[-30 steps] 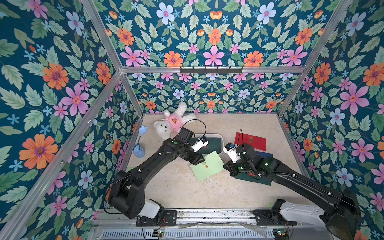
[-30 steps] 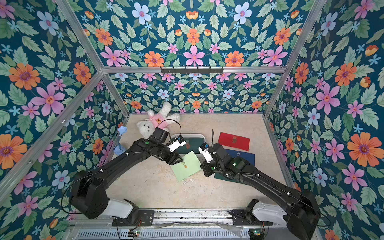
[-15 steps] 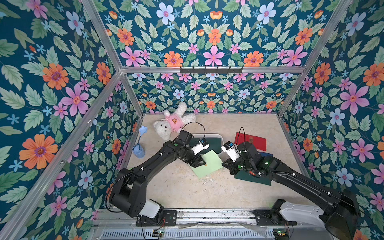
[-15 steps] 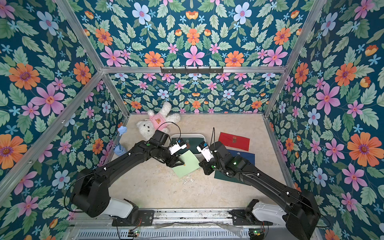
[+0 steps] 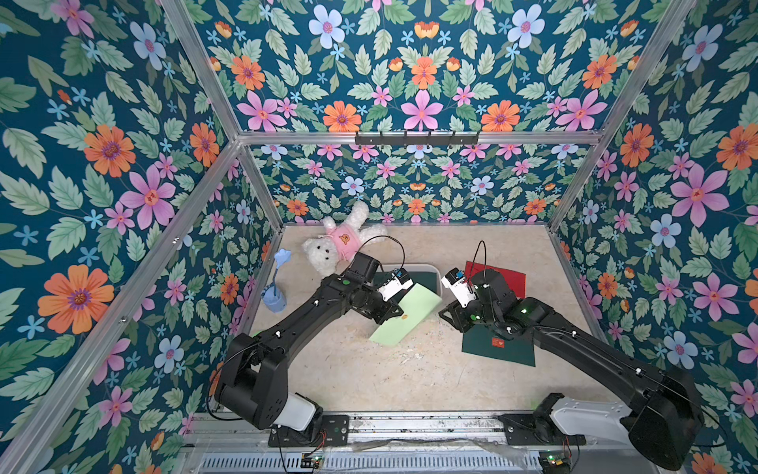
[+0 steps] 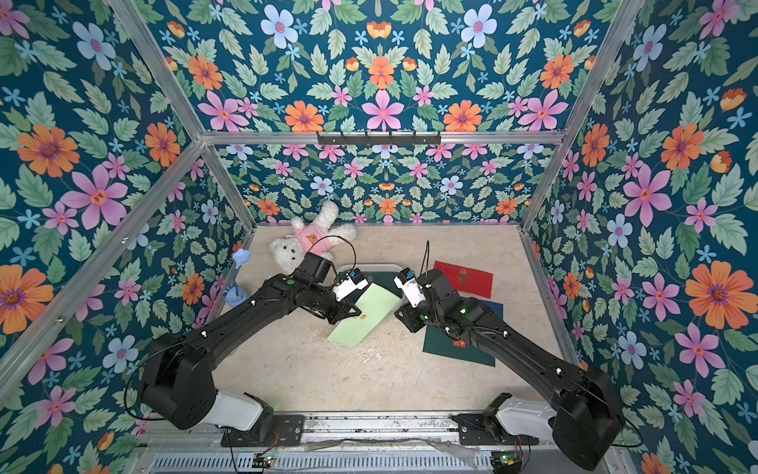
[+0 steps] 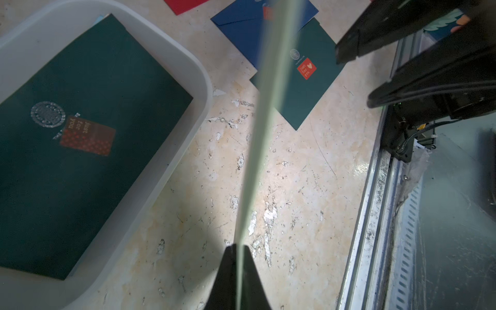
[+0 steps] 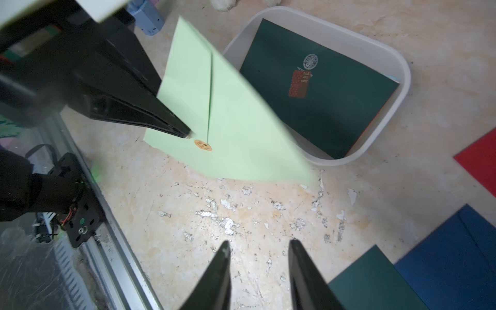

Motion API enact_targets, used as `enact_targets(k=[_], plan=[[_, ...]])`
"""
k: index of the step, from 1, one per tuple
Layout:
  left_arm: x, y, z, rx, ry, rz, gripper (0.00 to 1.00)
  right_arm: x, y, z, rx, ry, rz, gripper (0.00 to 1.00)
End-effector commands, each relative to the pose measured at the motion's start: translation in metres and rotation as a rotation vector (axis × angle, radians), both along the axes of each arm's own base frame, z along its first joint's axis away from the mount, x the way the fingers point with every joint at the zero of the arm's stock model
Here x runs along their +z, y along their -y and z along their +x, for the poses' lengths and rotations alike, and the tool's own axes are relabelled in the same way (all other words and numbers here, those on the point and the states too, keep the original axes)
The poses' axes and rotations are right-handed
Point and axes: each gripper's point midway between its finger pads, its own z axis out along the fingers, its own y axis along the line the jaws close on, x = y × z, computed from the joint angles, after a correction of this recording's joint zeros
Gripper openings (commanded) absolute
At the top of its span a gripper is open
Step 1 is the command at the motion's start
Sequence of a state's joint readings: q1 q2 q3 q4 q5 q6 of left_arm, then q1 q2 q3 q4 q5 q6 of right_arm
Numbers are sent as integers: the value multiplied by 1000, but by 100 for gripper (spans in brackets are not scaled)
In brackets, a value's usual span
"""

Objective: Put the sealed envelopes into the storage box
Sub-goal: Pick up the envelope from the center of the board, then pick up the storage box at the center of the board.

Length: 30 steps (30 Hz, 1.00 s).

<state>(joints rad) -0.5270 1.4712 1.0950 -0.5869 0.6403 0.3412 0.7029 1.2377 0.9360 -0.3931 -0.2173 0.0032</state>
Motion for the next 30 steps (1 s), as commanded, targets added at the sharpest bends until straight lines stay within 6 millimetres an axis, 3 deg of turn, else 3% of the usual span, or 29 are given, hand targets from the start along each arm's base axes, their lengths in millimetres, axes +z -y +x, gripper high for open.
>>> enact_targets(k=[1, 8, 16, 21, 30], plan=[[5, -1, 0, 18, -22, 12, 0, -5, 19, 18, -86, 37, -79, 48], [17, -16, 29, 166, 38, 116, 0, -13, 44, 72, -320, -17, -78, 52], [63, -44, 72, 318, 216, 254, 0, -55, 28, 120, -453, -161, -122, 45], [80, -50, 85, 358, 236, 270, 0, -75, 19, 136, -469, -217, -105, 43], [102, -56, 97, 412, 304, 268, 0, -95, 6, 143, -436, -261, -109, 40]])
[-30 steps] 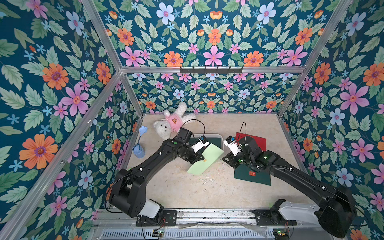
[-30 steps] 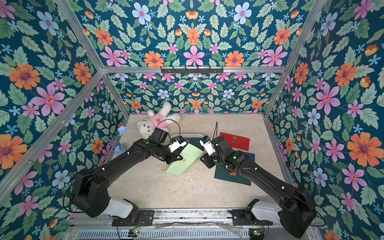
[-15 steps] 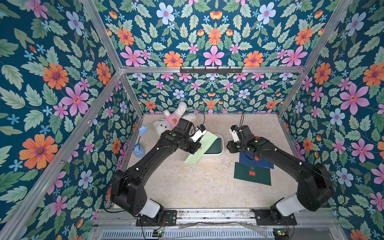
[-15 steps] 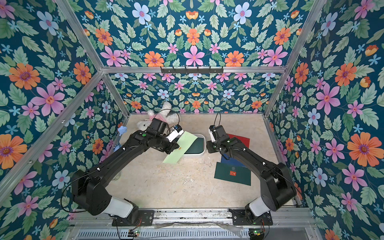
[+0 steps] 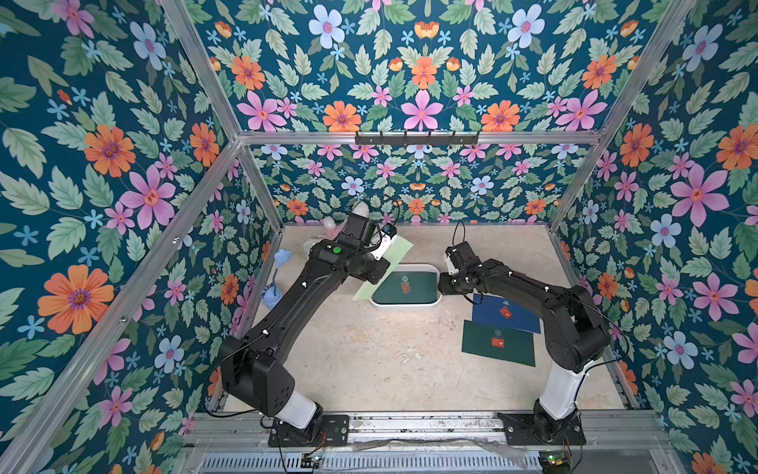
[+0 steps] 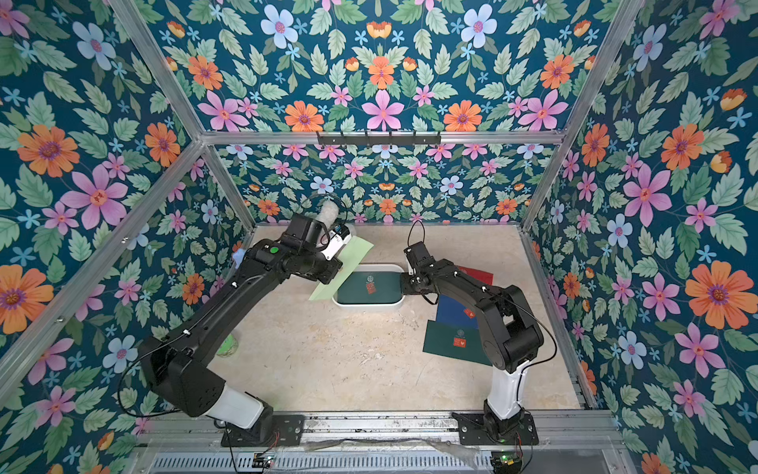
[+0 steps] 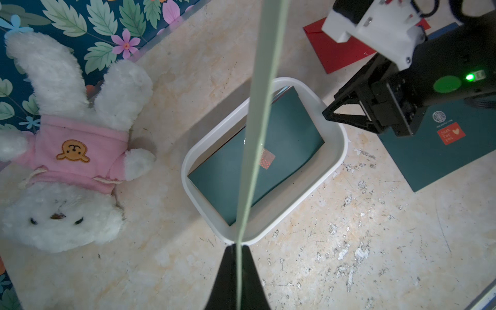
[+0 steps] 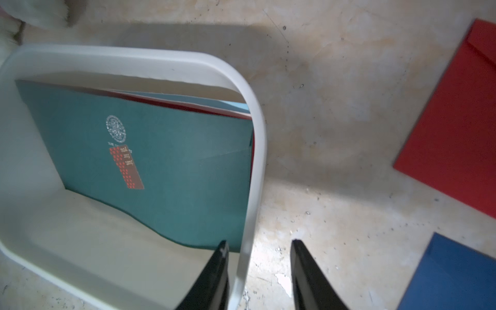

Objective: Put the sealed envelopes into the storage box
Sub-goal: Pick up the storage box at the center of the board, then place the envelope in the storage box.

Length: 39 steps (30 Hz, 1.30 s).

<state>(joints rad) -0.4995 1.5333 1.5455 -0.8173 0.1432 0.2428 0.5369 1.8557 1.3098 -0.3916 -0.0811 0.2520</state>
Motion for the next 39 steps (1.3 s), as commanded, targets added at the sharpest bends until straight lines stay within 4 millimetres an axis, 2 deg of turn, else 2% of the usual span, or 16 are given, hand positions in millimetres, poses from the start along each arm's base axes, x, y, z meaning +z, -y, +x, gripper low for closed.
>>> enact_targets(k=[1, 5, 7, 12, 17, 26, 33, 39], plan=[[8, -6, 5, 33, 32, 16, 0, -1, -5, 2, 10, -9, 18, 38], [14, -3, 6, 6, 50, 7, 0, -6, -6, 1, 28, -26, 6, 20], [14, 3, 0, -45, 28, -3, 0, -6, -7, -1, 57, -24, -3, 13], [-2, 18, -23, -196, -125, -2, 0, 2, -10, -11, 149, -13, -4, 4], [-27, 30, -37, -286, -279, -5, 0, 14, -16, -25, 246, 19, 25, 2], [-56, 50, -35, -402, -354, -38, 0, 12, -27, -40, 321, 26, 24, 2], [-91, 44, -39, -407, -468, 39, 0, 9, -25, -37, 313, 31, 1, 2], [-100, 40, -36, -387, -484, 76, 0, 3, -23, -34, 313, 24, -25, 3]])
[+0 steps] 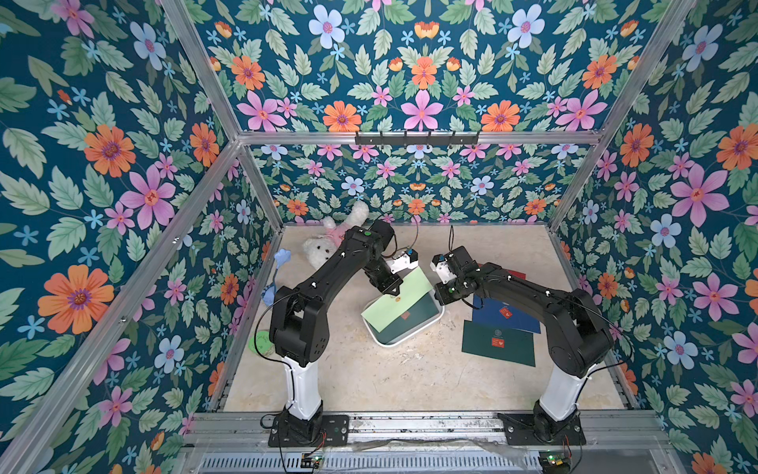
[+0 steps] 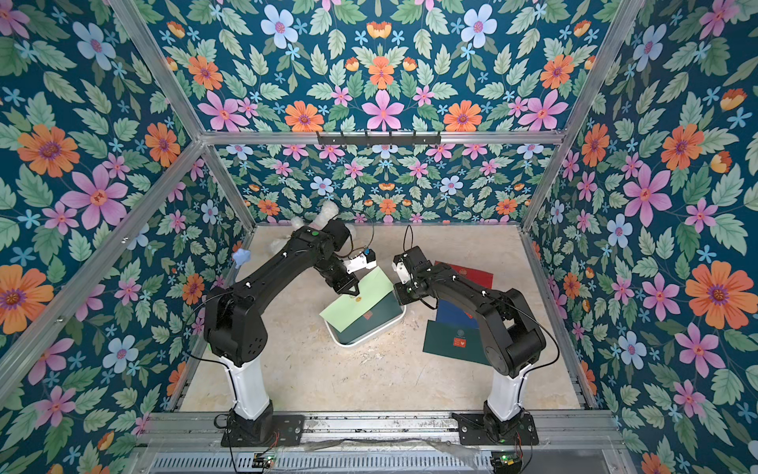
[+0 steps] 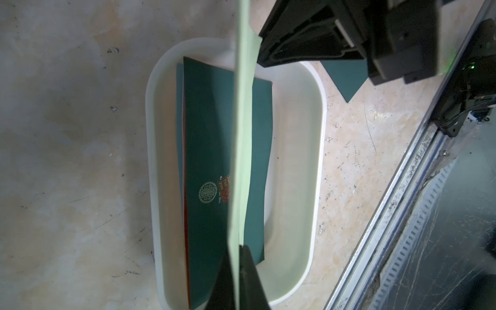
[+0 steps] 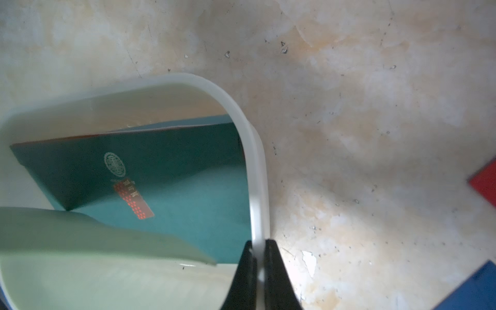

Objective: Put the sealed envelopes into the storage box
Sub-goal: Place the envelope in the storage box.

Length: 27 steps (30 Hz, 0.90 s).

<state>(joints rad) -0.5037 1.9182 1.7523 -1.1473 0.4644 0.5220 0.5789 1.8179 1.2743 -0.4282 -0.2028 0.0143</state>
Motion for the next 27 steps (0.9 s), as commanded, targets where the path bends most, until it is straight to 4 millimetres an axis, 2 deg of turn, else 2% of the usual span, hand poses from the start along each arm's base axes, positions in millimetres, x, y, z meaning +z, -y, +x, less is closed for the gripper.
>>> enact_targets(k=[1, 9, 20, 23, 27], plan=[[-5, -5, -3, -7, -19, 34, 0, 3, 0, 4, 6, 23, -10, 3], [-25, -1, 0, -25, -70, 88, 0, 9, 0, 7, 9, 36, -17, 4], [-46, 12, -9, -74, -136, 116, 6, 13, -6, 7, 11, 45, -5, 6], [-50, 11, -4, -60, -123, 140, 14, 13, -7, 7, 9, 44, 5, 7], [-50, 9, 17, -4, -41, 174, 22, 11, -7, 5, 5, 37, 15, 8]])
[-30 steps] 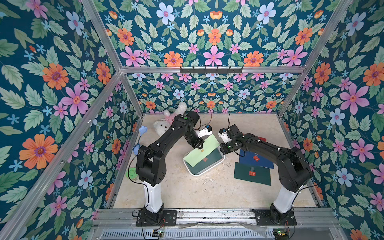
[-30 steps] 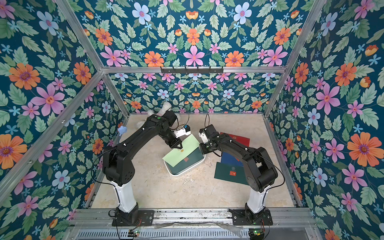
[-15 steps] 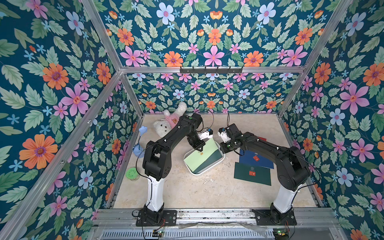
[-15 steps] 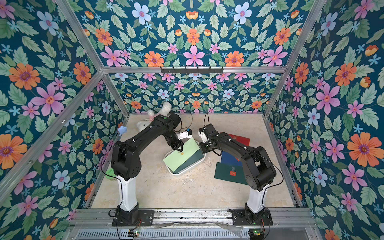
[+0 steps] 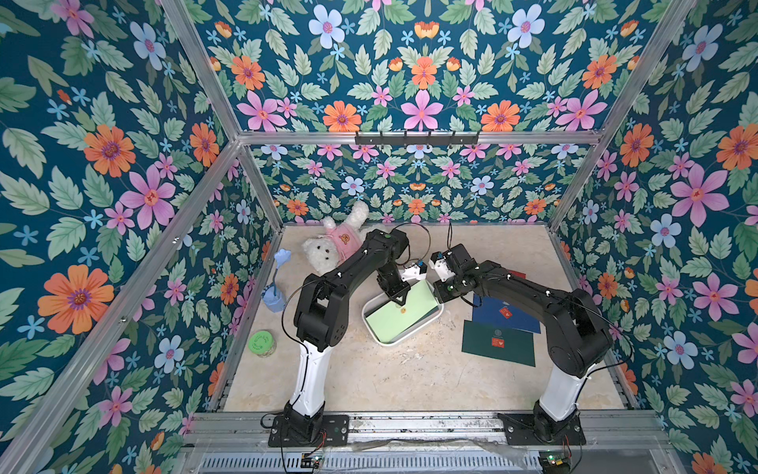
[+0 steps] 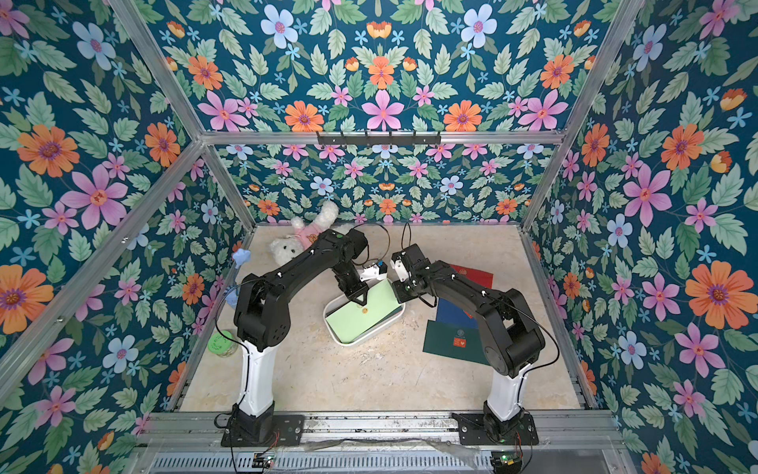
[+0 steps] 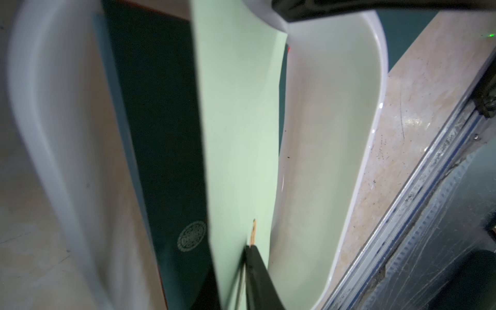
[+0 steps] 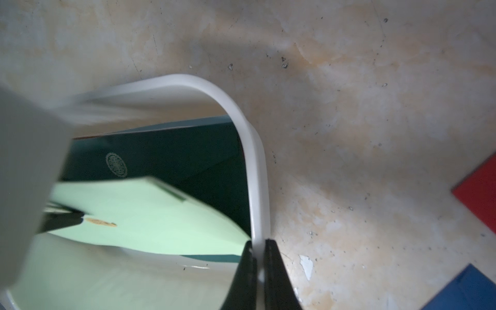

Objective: Put the sealed envelopes into the storage box
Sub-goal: Place the envelope in the storage box.

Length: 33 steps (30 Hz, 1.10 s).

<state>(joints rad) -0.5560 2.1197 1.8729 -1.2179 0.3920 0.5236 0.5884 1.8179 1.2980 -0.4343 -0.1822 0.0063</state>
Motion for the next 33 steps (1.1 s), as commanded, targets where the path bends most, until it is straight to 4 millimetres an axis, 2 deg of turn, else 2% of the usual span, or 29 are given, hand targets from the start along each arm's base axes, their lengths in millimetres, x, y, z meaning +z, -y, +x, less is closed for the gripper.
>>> enact_targets(k=[1, 5, 9, 12, 16, 21, 24, 27, 33], plan=[[3, -5, 20, 55, 88, 42, 23, 4, -4, 0, -3, 9, 26, 8], [8, -4, 31, 82, 141, 37, 30, 2, -4, -3, -10, 1, 32, 8], [19, -4, 48, 143, 212, 19, 30, 2, -4, -4, -23, 2, 46, 8], [33, 0, 60, 212, 245, -63, 30, 1, -3, -3, -40, -2, 48, 8], [50, 4, 75, 370, 290, -148, 30, 1, -2, 0, -78, -4, 52, 8], [54, -4, 88, 659, 358, -216, 28, -2, 0, 1, -115, -11, 58, 8], [54, -14, 86, 783, 423, -217, 28, -4, 1, 1, -126, -17, 56, 8], [48, -22, 79, 821, 476, -154, 28, -5, 2, 1, -131, -17, 53, 8], [30, -17, 69, 831, 443, -125, 28, -6, 0, 3, -144, -23, 59, 8]])
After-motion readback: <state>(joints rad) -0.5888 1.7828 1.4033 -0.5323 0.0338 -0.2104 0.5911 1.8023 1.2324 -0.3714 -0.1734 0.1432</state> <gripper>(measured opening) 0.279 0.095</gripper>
